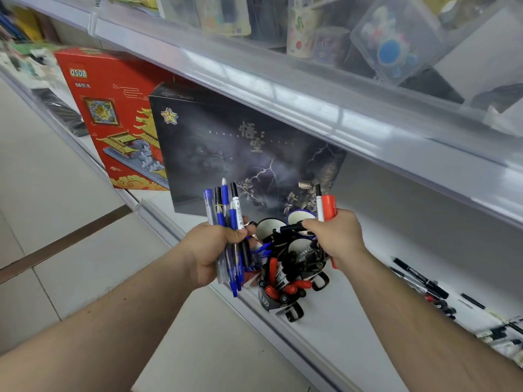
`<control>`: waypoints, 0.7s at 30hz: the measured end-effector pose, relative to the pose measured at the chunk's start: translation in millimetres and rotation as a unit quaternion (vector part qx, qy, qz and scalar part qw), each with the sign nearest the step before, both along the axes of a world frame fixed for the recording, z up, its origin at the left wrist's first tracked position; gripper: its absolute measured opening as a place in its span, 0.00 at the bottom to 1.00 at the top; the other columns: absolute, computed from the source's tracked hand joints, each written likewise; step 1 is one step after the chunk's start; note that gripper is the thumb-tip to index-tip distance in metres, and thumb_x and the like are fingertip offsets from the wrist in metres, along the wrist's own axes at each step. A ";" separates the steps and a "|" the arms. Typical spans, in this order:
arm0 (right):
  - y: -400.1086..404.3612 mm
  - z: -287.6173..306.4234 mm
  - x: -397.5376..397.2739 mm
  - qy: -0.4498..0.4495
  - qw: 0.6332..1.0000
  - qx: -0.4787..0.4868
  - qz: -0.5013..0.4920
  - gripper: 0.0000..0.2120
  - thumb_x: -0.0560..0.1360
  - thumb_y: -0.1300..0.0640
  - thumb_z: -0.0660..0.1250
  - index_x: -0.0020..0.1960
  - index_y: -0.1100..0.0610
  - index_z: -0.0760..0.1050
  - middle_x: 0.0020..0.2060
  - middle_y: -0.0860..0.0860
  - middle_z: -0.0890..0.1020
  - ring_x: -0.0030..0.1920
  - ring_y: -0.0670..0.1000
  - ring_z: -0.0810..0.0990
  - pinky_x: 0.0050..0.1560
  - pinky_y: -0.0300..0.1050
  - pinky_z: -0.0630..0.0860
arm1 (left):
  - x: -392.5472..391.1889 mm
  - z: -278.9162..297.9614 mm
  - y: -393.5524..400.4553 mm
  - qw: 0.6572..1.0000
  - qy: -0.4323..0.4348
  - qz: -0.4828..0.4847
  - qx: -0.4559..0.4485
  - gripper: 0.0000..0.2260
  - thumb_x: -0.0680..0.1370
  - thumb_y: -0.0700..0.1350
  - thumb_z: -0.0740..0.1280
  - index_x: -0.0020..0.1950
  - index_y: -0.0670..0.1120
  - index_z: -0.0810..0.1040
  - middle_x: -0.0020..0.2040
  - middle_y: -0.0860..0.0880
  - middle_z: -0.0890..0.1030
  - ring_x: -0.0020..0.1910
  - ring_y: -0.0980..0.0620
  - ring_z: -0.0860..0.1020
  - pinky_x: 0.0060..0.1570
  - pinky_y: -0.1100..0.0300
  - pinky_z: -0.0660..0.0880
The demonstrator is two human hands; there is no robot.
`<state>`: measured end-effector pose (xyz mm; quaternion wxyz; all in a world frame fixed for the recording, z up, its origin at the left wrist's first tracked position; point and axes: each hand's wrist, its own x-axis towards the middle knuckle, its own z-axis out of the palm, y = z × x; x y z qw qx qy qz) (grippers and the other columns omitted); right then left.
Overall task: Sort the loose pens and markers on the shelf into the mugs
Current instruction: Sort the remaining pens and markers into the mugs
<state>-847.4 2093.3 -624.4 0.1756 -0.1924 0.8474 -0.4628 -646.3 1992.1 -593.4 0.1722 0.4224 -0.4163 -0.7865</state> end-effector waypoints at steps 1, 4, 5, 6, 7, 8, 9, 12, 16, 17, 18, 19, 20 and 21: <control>-9.4 -4.8 -2.4 0.012 1.000 0.014 0.009 0.10 0.66 0.56 0.75 0.33 0.55 0.74 0.29 0.51 0.76 0.29 0.52 0.74 0.29 0.40 0.69 | -1.0 -0.1 0.0 1.000 0.003 -0.004 -0.001 0.10 0.78 0.30 0.63 0.55 0.40 0.79 0.47 0.44 0.86 0.46 0.44 0.83 0.43 0.51 0.79; -38.5 -24.5 -7.6 0.055 0.995 0.074 0.040 0.07 0.67 0.55 0.75 0.35 0.52 0.76 0.32 0.50 0.79 0.32 0.52 0.78 0.31 0.41 0.72 | -4.4 -0.4 -0.7 1.000 0.016 -0.014 0.001 0.10 0.79 0.31 0.63 0.54 0.41 0.80 0.45 0.45 0.86 0.46 0.45 0.84 0.44 0.52 0.80; -47.3 -31.5 -8.1 0.074 0.990 0.108 0.053 0.06 0.67 0.54 0.75 0.40 0.53 0.78 0.35 0.50 0.80 0.35 0.53 0.79 0.33 0.42 0.73 | -5.5 -0.5 -1.1 1.000 0.020 -0.017 0.003 0.10 0.79 0.31 0.63 0.54 0.41 0.80 0.45 0.45 0.86 0.47 0.45 0.84 0.46 0.51 0.80; -55.1 -39.1 -8.3 0.092 0.982 0.150 0.070 0.09 0.68 0.52 0.75 0.44 0.54 0.78 0.38 0.51 0.81 0.38 0.54 0.80 0.35 0.43 0.74 | -6.4 -0.8 -2.0 1.000 0.023 -0.019 0.005 0.10 0.79 0.31 0.63 0.55 0.41 0.80 0.46 0.44 0.86 0.49 0.44 0.84 0.49 0.49 0.80; -61.8 -45.9 -7.6 0.112 0.970 0.194 0.092 0.12 0.69 0.52 0.75 0.48 0.55 0.78 0.41 0.52 0.80 0.40 0.56 0.79 0.37 0.44 0.73 | -7.2 -1.0 -2.8 0.999 0.026 -0.020 0.006 0.10 0.79 0.31 0.63 0.55 0.41 0.80 0.47 0.44 0.86 0.52 0.42 0.83 0.51 0.48 0.79; -67.9 -51.7 -6.6 0.136 0.957 0.230 0.114 0.13 0.70 0.51 0.74 0.51 0.55 0.77 0.43 0.53 0.80 0.42 0.57 0.79 0.39 0.44 0.72 | -7.6 -1.6 -4.3 0.999 0.027 -0.019 0.005 0.11 0.79 0.31 0.63 0.56 0.41 0.80 0.47 0.44 0.86 0.53 0.42 0.83 0.51 0.48 0.79; -73.2 -56.5 -5.4 0.155 0.946 0.252 0.130 0.15 0.71 0.51 0.74 0.54 0.55 0.76 0.45 0.54 0.80 0.44 0.57 0.78 0.40 0.45 0.72 | -7.5 -1.9 -5.7 0.999 0.029 -0.018 0.002 0.10 0.79 0.31 0.63 0.56 0.42 0.80 0.47 0.44 0.86 0.52 0.42 0.83 0.49 0.49 0.79; -88.3 -67.6 -3.9 0.186 0.923 0.296 0.158 0.18 0.72 0.51 0.74 0.58 0.55 0.75 0.49 0.55 0.81 0.47 0.58 0.78 0.41 0.46 0.72 | -5.9 -3.2 -10.0 0.999 0.033 -0.016 0.003 0.10 0.79 0.32 0.63 0.56 0.42 0.80 0.46 0.45 0.86 0.46 0.45 0.84 0.42 0.53 0.81; -92.0 -66.0 -5.7 0.187 0.907 0.330 0.183 0.20 0.72 0.48 0.75 0.57 0.57 0.75 0.46 0.54 0.80 0.46 0.57 0.78 0.41 0.47 0.72 | -6.4 -7.1 -11.2 0.999 0.027 -0.029 0.016 0.10 0.79 0.32 0.63 0.57 0.41 0.79 0.49 0.44 0.86 0.49 0.42 0.84 0.41 0.51 0.81; -88.6 -62.4 -7.6 0.171 0.920 0.310 0.167 0.20 0.71 0.47 0.75 0.55 0.57 0.74 0.45 0.54 0.79 0.45 0.57 0.78 0.41 0.47 0.72 | -7.1 -7.7 -10.4 0.999 0.028 -0.035 0.020 0.10 0.79 0.32 0.64 0.57 0.41 0.79 0.50 0.44 0.85 0.52 0.41 0.83 0.43 0.50 0.80; -83.1 -58.2 -8.8 0.143 0.942 0.271 0.138 0.19 0.70 0.46 0.76 0.52 0.56 0.73 0.42 0.53 0.78 0.44 0.57 0.78 0.41 0.46 0.72 | -7.8 -7.7 -9.5 0.998 0.028 -0.046 0.023 0.10 0.79 0.32 0.64 0.57 0.41 0.79 0.51 0.43 0.85 0.52 0.42 0.83 0.44 0.50 0.79; -76.1 -52.3 -8.4 0.102 0.966 0.214 0.101 0.19 0.70 0.46 0.76 0.49 0.56 0.73 0.39 0.52 0.77 0.42 0.57 0.78 0.40 0.46 0.72 | -8.8 -6.9 -7.8 0.997 0.027 -0.062 0.022 0.10 0.79 0.33 0.64 0.58 0.41 0.79 0.51 0.44 0.85 0.52 0.43 0.84 0.46 0.50 0.79; -67.9 -46.2 -6.0 0.049 0.986 0.141 0.070 0.19 0.69 0.46 0.77 0.47 0.57 0.74 0.37 0.51 0.77 0.40 0.56 0.78 0.39 0.46 0.72 | -9.3 -6.3 -5.8 0.996 0.024 -0.078 0.018 0.10 0.79 0.33 0.64 0.58 0.41 0.79 0.52 0.44 0.85 0.50 0.44 0.84 0.46 0.50 0.79; -57.8 -38.2 -0.8 -0.009 0.997 0.060 0.052 0.19 0.68 0.47 0.77 0.47 0.58 0.75 0.36 0.52 0.77 0.38 0.55 0.78 0.39 0.47 0.73 | -10.0 -5.6 -3.4 0.996 0.022 -0.090 0.016 0.10 0.79 0.33 0.64 0.57 0.41 0.80 0.51 0.44 0.86 0.49 0.46 0.85 0.47 0.50 0.78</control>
